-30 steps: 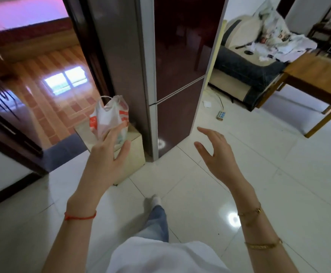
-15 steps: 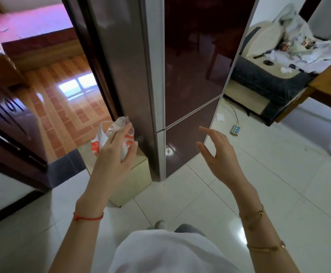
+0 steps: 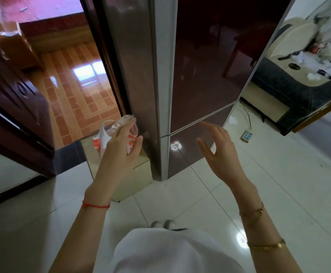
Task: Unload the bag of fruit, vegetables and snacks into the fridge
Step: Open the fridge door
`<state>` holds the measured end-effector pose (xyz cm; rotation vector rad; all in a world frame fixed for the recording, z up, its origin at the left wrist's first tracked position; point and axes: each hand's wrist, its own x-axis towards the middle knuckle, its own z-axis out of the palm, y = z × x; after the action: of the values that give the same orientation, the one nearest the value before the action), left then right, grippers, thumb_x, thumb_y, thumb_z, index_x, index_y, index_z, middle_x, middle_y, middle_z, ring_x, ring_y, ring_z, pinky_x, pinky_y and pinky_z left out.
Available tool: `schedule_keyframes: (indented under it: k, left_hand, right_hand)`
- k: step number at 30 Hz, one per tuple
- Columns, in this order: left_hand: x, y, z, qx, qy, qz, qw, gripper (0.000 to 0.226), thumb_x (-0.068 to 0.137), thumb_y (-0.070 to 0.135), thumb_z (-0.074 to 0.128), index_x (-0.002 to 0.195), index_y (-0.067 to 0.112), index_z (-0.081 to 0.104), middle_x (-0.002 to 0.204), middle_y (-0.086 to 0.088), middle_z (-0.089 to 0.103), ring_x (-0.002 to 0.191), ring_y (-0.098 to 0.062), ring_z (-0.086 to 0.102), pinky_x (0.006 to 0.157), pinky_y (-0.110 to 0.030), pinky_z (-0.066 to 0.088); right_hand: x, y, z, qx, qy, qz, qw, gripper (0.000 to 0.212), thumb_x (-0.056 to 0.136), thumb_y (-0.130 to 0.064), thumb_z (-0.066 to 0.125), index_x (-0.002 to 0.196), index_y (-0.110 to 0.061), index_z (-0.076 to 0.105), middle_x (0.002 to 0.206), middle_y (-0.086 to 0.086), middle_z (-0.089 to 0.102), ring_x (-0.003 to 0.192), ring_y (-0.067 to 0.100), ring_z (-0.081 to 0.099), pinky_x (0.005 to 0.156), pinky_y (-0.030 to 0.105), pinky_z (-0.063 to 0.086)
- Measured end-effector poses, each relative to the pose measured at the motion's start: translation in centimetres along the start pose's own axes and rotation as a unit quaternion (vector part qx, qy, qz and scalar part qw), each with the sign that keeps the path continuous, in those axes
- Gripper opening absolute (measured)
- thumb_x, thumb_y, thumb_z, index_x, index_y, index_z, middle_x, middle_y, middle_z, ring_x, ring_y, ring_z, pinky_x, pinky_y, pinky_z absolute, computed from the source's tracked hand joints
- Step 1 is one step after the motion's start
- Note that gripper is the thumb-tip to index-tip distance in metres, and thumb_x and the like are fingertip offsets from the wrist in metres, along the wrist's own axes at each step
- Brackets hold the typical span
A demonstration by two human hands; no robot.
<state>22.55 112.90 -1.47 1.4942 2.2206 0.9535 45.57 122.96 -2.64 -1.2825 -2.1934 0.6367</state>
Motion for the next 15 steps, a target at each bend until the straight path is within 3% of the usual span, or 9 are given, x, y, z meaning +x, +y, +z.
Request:
schedule_keyframes:
  k: [8,15]
  left_hand:
    - [5.7,2.7,1.9,-0.06,0.004,-0.026,0.998,0.054,0.102,0.028,0.049,0.153,0.02,0.033,0.156,-0.004,0.042,0.142,-0.024,0.041,0.116,-0.04,0.034]
    - [13.8,3.0,5.0,-0.08,0.026,-0.041,0.996,0.064,0.098,0.035,0.057,0.153,0.02,0.03,0.158,-0.007,0.036,0.143,-0.027,0.04,0.118,-0.045,0.036]
  right_hand:
    - [6.8,-1.7,-1.9,-0.039,0.049,-0.127,0.99,0.049,0.097,-0.029,0.055,0.143,-0.012,0.046,0.147,0.005,0.046,0.14,0.023,0.036,0.115,0.045,0.034]
    - [15.3,-5.0,-1.8,-0.109,0.131,-0.232,0.958,0.057,0.096,-0.029,0.054,0.148,-0.011,0.038,0.157,0.009,0.031,0.148,0.028,0.022,0.121,0.043,0.024]
